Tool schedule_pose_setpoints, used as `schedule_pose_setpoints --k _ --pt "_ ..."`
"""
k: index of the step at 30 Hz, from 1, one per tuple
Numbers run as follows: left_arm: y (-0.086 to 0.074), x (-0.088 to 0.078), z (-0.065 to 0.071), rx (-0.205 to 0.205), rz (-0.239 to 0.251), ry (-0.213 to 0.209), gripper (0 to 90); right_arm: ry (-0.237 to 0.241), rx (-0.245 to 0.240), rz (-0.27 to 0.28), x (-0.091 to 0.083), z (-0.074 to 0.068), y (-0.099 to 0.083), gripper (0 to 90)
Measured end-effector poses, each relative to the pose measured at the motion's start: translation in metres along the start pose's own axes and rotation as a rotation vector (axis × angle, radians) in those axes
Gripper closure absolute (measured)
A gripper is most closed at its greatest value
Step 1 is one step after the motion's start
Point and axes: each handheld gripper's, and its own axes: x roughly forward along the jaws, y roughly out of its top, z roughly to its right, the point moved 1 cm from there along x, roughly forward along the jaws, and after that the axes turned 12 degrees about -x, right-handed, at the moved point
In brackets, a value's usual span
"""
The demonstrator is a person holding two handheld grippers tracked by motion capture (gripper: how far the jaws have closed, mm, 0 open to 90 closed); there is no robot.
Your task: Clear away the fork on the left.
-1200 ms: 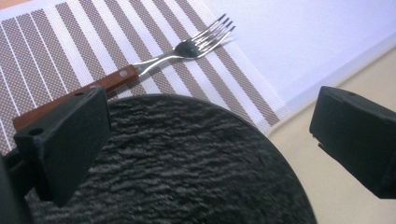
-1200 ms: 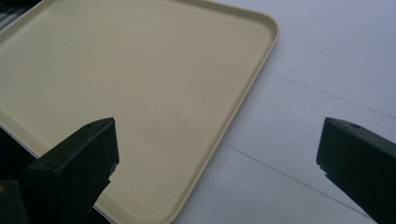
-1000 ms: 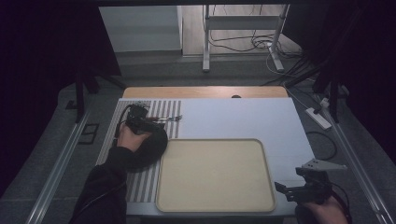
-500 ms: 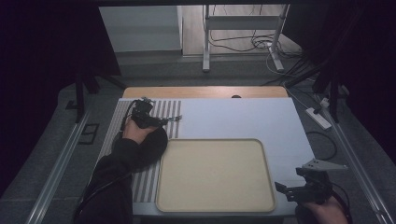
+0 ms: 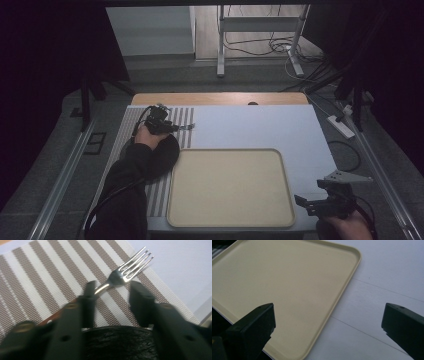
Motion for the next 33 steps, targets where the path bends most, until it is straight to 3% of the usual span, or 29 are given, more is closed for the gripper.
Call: schedule_pose_setpoints --k 3,5,9,11,20,24,27,29,33 --pt "0.002 0.006 0.001 0.005 -0.031 0.002 82.2 0.001 -0.001 0.000 0.000 0.000 0.000 0.0" --pt "0.003 0.011 0.002 0.001 -0.049 0.010 88.8 0.002 -0.001 0.001 0.000 0.000 0.000 0.0" --pt "0.005 0.021 0.001 -0.002 -0.075 0.028 88.9 0.002 -0.001 0.002 0.000 0.000 0.000 0.0" --pt "0.007 0.023 0.000 -0.014 -0.060 0.023 89.0 0.003 -0.001 0.005 0.000 0.000 0.000 0.0" --pt "0.017 0.031 -0.004 -0.021 -0.018 0.083 88.9 0.006 0.000 0.007 -0.001 0.000 0.000 0.0" --pt "0.020 0.032 -0.006 -0.024 -0.021 0.076 88.9 0.007 0.001 0.008 -0.001 0.000 0.000 0.0" --pt "0.020 0.023 -0.008 -0.007 -0.013 0.070 88.6 0.009 0.002 0.011 -0.001 0.000 -0.001 0.0" --pt "0.021 0.014 -0.012 -0.007 0.000 0.068 82.7 0.009 0.002 0.011 -0.001 0.000 -0.001 0.0" --pt "0.022 0.001 -0.023 -0.025 0.001 0.091 56.9 0.007 -0.005 0.006 -0.001 0.000 0.000 0.0"
